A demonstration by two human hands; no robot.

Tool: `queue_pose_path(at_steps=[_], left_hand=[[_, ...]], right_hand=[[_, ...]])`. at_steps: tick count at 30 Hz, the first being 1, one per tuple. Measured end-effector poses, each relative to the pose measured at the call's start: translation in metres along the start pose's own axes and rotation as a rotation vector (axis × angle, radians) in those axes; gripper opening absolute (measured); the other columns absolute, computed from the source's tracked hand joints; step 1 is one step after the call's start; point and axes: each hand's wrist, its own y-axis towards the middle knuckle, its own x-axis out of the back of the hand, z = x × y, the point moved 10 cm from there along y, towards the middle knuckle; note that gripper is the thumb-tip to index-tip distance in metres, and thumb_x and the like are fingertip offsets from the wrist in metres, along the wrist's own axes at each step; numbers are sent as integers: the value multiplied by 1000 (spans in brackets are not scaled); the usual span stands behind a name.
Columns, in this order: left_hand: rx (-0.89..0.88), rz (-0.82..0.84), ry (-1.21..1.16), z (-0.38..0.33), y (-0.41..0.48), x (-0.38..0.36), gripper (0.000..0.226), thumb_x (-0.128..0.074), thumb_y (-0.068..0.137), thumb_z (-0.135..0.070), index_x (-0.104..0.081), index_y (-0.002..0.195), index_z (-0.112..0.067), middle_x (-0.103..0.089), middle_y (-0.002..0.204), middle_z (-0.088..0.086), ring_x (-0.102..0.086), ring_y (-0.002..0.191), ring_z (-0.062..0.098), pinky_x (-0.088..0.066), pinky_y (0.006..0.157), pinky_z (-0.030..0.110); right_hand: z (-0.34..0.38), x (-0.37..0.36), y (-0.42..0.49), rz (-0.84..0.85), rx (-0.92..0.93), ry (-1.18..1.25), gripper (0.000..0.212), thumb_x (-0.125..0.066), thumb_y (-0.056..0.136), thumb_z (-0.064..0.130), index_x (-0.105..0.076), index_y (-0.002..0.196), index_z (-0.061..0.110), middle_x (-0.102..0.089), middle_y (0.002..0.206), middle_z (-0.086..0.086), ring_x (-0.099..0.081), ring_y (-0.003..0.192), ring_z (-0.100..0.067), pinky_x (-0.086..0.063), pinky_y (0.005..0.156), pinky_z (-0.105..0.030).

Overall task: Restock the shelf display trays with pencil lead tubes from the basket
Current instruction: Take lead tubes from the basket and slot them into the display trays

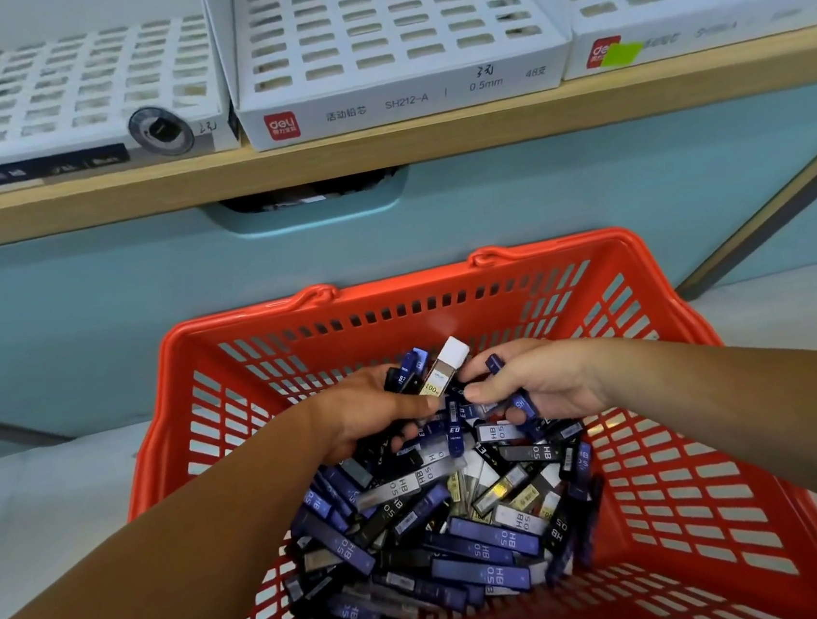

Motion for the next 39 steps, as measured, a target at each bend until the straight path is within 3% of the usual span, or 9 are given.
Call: queue_pose_path(at_steps=[4,8,12,16,22,25,31,36,39], left_hand=[[-20,-1,15,-7,-3,-2,25,-81,89,-15,-66,109,-17,-68,77,1,-54,60,12,-43,49,26],[-42,-42,4,-21,-24,-1,29,-81,89,-14,-64,112,-11,-63,69,1,-46,52,11,-37,44,25],[-47,-92,51,-41,-70,12,22,-78,92,-14,-63,108,-10,-59,70,6,-46,50,12,-39,44,24],[-90,-119,-13,-59,-116,28,16,-73,94,-13,-62,106,-13,-59,63,1,-45,49,10,-36,44,21],[-113,-98,130,-74,-161,31,28,-76,92,-15,-62,109,2,-52,68,12,-44,52,15,-36,46,23],[-135,-157,164,-83,-164,32,32,-77,92,-17,-63,116,0,-55,68,13,-47,51,16,-38,47,24],[-277,-214,197,-112,-145,13,17,-81,89,-20,-71,101,-15,-67,66,2,-57,56,16,-45,50,27],[-354,-187,260,-133,-133,-10,33,-86,84,-27,-72,110,-11,-75,82,13,-64,66,23,-48,58,33],[-405,-219,240,-143,-132,-15,34,-89,81,-24,-74,111,-17,-76,79,6,-66,65,14,-51,56,25]], right_hand=[[2,-6,-7,10,-23,-67,47,-89,74,16,-70,117,14,-64,86,-1,-47,62,-6,-35,54,-20],[19,12,-9,-197,71,-53,14,-68,90,23,-67,96,11,-44,63,0,-37,51,-13,-26,49,-28],[45,-10,-26,-212,251,17,40,-54,101,36,-65,78,4,-36,47,-5,-36,43,-20,-34,51,-32],[70,-54,-52,-129,389,61,54,-68,87,64,-62,86,10,-37,55,-3,-29,44,-16,-23,44,-25],[125,-81,-74,-87,591,116,13,-70,98,27,-69,94,14,-47,66,-13,-28,42,-13,-19,44,-23],[137,-79,-72,-125,622,97,21,-72,97,26,-68,95,5,-29,62,-10,-24,44,-14,-17,46,-25],[132,-41,-88,-333,640,67,36,-69,98,27,-60,95,-7,-33,48,7,-28,43,-11,-23,46,-27],[125,-17,-103,-438,639,65,42,-71,97,29,-49,85,-5,-34,52,3,-30,46,-13,-24,45,-25],[124,-15,-107,-445,618,126,36,-71,97,26,-49,74,11,-34,52,0,-30,43,-15,-23,44,-24]])
